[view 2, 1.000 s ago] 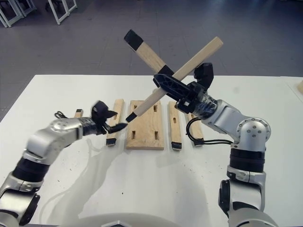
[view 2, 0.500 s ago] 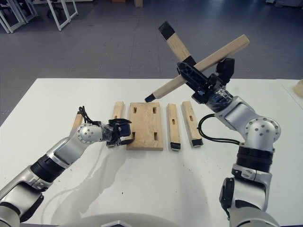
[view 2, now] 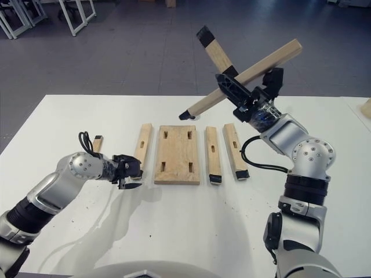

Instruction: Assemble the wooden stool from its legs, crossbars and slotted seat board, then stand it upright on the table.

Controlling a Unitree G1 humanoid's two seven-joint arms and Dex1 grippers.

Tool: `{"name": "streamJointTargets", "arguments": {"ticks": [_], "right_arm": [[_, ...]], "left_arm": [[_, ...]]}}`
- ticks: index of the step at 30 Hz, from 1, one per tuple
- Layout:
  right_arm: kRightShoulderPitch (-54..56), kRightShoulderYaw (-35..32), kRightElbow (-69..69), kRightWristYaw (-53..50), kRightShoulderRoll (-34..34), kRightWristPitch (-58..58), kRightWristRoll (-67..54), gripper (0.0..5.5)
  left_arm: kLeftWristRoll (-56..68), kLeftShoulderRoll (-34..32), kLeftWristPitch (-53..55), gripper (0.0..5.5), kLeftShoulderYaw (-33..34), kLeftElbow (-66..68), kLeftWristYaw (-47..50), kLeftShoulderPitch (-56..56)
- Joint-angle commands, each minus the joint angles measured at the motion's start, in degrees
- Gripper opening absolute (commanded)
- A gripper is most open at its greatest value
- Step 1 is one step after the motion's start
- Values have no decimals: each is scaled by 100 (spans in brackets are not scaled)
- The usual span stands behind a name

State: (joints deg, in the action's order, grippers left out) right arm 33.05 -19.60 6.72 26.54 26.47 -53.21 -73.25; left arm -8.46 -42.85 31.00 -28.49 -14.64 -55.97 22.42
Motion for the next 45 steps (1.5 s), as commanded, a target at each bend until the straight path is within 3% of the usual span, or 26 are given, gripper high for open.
{"name": "streamJointTargets", "arguments": {"ticks": [1,11,15,25,36,40,45], "right_arm": [[19,-50,-46,38,-62,-51,72,202],[115,-85,113,95,-97,-84,222,202],[163,-87,160,133,-89,-115,265,202],[90,-116,75,62,-154,-109,317,202],[82,-337,132,-174,-229,110,504,202],[-91,-34,-92,129,-111,66,830,202],[-155,634,-175,1038,167,-70,1339,202]], "left_arm": [[244,382,546,382,473,-169,86,696],[-259,1624,-227,382,-226,1560,822,1170],[-519,1765,-499,382,-336,1993,999,1166],[-921,1441,-611,382,-610,1756,460,963],[-1305,572,-65,382,-1210,640,-736,409],[-1218,-324,-796,382,-1108,66,-1134,-60],[-1075,-665,-2245,382,-784,377,-856,-344]]}}
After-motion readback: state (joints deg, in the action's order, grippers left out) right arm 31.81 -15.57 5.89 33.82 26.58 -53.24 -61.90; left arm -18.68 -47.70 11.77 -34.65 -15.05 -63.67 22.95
